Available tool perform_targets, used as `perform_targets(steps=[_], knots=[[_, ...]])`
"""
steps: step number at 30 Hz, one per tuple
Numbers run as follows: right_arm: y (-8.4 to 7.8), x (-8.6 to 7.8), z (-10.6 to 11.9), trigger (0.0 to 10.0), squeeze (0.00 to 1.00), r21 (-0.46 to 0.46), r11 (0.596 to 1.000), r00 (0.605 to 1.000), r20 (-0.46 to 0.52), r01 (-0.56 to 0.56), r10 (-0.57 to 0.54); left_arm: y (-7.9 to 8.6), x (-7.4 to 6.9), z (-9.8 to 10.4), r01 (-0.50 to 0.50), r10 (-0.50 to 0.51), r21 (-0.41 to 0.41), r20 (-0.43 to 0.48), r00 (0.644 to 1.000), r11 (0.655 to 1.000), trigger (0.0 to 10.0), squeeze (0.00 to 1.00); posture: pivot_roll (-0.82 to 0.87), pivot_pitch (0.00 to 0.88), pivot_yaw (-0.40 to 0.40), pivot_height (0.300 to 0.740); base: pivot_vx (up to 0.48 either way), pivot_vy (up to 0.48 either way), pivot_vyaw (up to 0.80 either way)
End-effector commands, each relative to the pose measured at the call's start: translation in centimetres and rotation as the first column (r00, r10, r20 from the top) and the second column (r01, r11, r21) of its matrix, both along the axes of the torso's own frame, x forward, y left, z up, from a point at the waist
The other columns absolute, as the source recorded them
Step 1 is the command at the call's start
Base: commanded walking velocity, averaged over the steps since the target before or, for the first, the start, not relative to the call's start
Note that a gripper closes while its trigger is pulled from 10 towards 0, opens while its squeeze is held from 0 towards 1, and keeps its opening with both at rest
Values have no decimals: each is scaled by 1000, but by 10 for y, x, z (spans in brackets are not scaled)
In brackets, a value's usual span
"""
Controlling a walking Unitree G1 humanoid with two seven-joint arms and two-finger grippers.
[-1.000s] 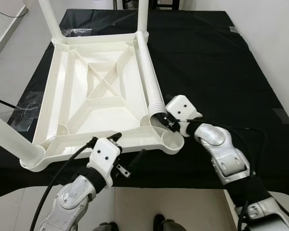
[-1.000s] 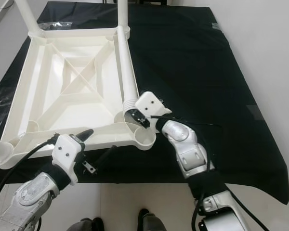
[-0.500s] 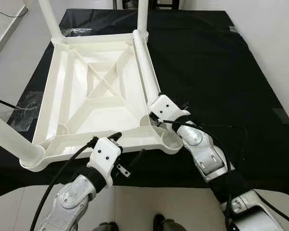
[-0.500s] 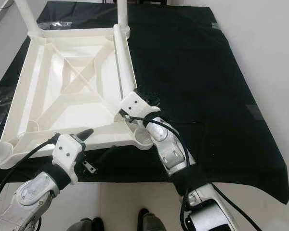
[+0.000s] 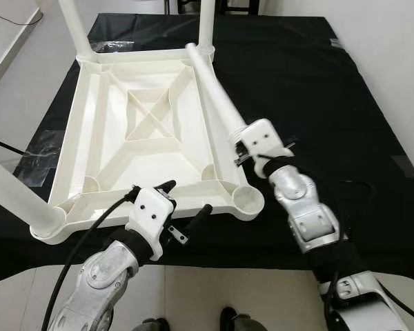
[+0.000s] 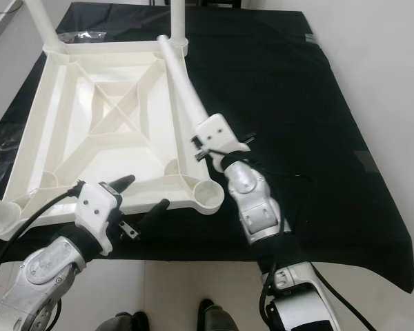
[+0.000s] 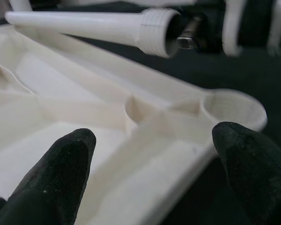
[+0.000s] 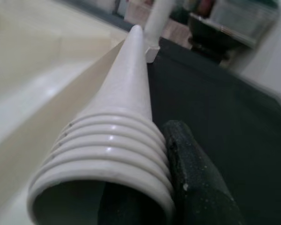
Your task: Building children table
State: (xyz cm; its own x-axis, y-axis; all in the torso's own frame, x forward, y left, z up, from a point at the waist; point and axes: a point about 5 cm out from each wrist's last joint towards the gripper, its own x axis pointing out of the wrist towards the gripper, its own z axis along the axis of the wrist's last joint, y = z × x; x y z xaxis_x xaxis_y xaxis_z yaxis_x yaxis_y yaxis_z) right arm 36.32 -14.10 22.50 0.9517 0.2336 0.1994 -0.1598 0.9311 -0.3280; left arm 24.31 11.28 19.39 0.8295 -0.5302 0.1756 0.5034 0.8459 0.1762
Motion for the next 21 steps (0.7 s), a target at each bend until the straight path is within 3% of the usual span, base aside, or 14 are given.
perform_targets(steps=[1, 3, 4, 6, 7, 8, 9, 12, 16, 18, 19, 21], knots=[[-21, -4, 6, 0, 0, 219, 976, 1000, -1, -4, 5, -1, 2, 2, 13, -14, -48, -19, 1000, 999, 10000, 0, 37, 254, -59, 740, 0, 0, 0], [-25, -5, 9, 0, 0, 268, 963, 1000, 3, -18, 18, -1, 3, 4, 16, -17, -59, -16, 1000, 998, 10000, 0, 35, 253, -59, 740, 0, 0, 0], [-27, -8, 12, 0, 0, 334, 941, 998, 11, -57, 57, -2, 6, 6, 20, -21, -71, -12, 1000, 997, 10000, 0, 27, 250, -60, 740, 0, 0, 0], [-27, -8, 12, 0, 0, 334, 941, 998, 11, -57, 57, -2, 6, 6, 20, -21, -71, -12, 1000, 997, 10000, 0, 27, 250, -60, 740, 0, 0, 0], [-37, -19, 17, 0, 0, 467, 874, 991, 56, -135, 123, -5, 15, 19, 38, -37, -156, 4, 999, 987, 10000, 0, 20, 247, -59, 740, 0, 0, 0], [-42, -23, 18, 0, 0, 505, 849, 988, 74, -153, 135, -6, 19, 24, 45, -44, -190, 10, 999, 981, 10000, 0, 20, 247, -59, 740, 0, 0, 0], [-42, -23, 18, 0, 0, 505, 849, 988, 74, -153, 135, -6, 19, 24, 45, -44, -190, 10, 999, 981, 10000, 0, 20, 247, -59, 740, 0, 0, 0], [-54, -31, 17, 0, 0, 592, 786, 984, 109, -181, 144, -10, 31, 41, 87, -84, -260, 21, 996, 962, 10000, 0, 15, 237, -54, 740, 0, 0, 0], [-60, -40, 18, 0, 0, 607, 755, 968, 142, -249, 204, -14, 40, 53, 131, -133, -333, 16, 991, 934, 10000, 0, 7, 230, -48, 740, 0, 0, 0], [-65, -50, 19, 0, 0, 615, 712, 939, 181, -340, 292, -16, 48, 64, 159, -171, -415, 8, 985, 896, 10000, 0, 1, 224, -45, 740, 0, 0, 0], [-65, -50, 19, 0, 0, 615, 712, 939, 181, -340, 292, -16, 48, 64, 159, -171, -415, 8, 985, 896, 10000, 0, 1, 224, -45, 740, 0, 0, 0], [-75, -63, 21, 0, 0, 645, 639, 904, 233, -419, 358, -16, 59, 79, 183, -234, -563, -19, 972, 806, 10000, 0, -7, 218, -40, 740, 0, 0, 0]])
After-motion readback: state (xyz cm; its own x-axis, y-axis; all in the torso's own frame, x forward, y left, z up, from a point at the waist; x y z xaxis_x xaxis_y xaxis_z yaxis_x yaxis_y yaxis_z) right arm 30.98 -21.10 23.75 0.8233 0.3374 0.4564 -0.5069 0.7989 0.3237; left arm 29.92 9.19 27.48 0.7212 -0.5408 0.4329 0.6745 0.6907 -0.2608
